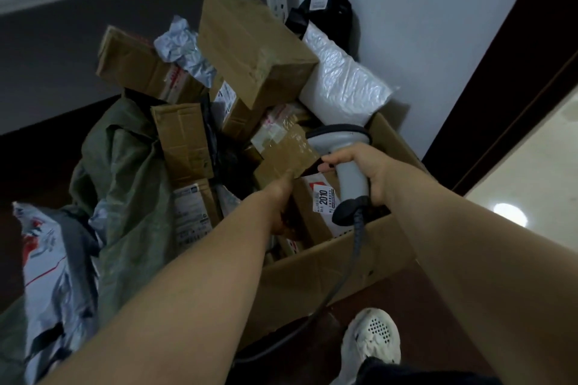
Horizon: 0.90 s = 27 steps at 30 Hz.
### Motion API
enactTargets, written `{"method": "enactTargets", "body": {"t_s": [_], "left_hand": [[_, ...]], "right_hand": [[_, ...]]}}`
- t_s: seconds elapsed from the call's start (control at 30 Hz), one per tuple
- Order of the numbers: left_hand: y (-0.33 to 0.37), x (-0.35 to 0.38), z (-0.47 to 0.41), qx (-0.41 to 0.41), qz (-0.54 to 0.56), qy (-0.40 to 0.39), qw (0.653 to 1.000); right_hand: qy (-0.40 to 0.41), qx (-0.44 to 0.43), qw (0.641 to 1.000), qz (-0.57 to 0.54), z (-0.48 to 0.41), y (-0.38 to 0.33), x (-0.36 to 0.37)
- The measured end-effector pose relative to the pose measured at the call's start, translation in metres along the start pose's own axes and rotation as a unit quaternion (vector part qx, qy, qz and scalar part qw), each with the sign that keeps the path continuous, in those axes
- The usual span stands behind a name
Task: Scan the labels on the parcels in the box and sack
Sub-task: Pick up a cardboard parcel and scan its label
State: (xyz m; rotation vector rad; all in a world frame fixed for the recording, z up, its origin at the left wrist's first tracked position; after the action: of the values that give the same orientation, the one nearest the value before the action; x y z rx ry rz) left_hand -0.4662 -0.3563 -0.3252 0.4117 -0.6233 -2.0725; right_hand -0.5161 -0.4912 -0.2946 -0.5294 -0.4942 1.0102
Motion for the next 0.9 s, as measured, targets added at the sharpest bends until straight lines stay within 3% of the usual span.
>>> {"method": "enactTargets", "body": {"t_s": [0.17,0.37,0.43,0.6,0.7,0.8,0.9], "left_hand": [[0.014,-0.009,0.021,0.018,0.072,0.017,0.997],[0.053,-0.047,0.083,0.165,0.161,0.099,0.968],[0.055,-0.054,0.107,0.181,0.162,0.104,0.964],[0.053,-0.074,0.172,0.218,0.186,0.085,0.954],[0.046,-0.088,0.211,0.236,0.19,0.02,0.953],[0.03,-0.103,0.244,0.222,0.192,-0.031,0.955],[0.007,-0.131,0.27,0.208,0.183,-0.024,0.96]], "right_hand": [[-0.016,-0.028,0.999,-0.007,0.017,-0.008,0.015],[-0.018,-0.119,0.991,-0.051,0.076,-0.033,0.049],[-0.026,-0.156,0.987,-0.038,0.099,-0.043,0.063],[-0.053,-0.235,0.97,-0.047,0.165,-0.053,0.088],[-0.077,-0.27,0.958,-0.058,0.205,-0.054,0.108],[-0.095,-0.29,0.95,-0.059,0.231,-0.047,0.13],[-0.111,-0.297,0.947,-0.054,0.245,-0.033,0.15]]}}
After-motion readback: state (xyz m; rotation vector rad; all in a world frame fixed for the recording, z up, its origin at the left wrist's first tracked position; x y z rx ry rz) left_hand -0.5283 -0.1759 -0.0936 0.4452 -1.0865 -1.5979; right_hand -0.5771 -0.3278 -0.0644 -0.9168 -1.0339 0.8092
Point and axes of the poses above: each hand's wrist, its own z-axis away from the middle knuckle, its own x-axis out of the palm, y = z × x, the point moved 6 cm from there along -z, towards the middle knuckle, and after that the axes turned 5 degrees about x, right-handed, at the moved point
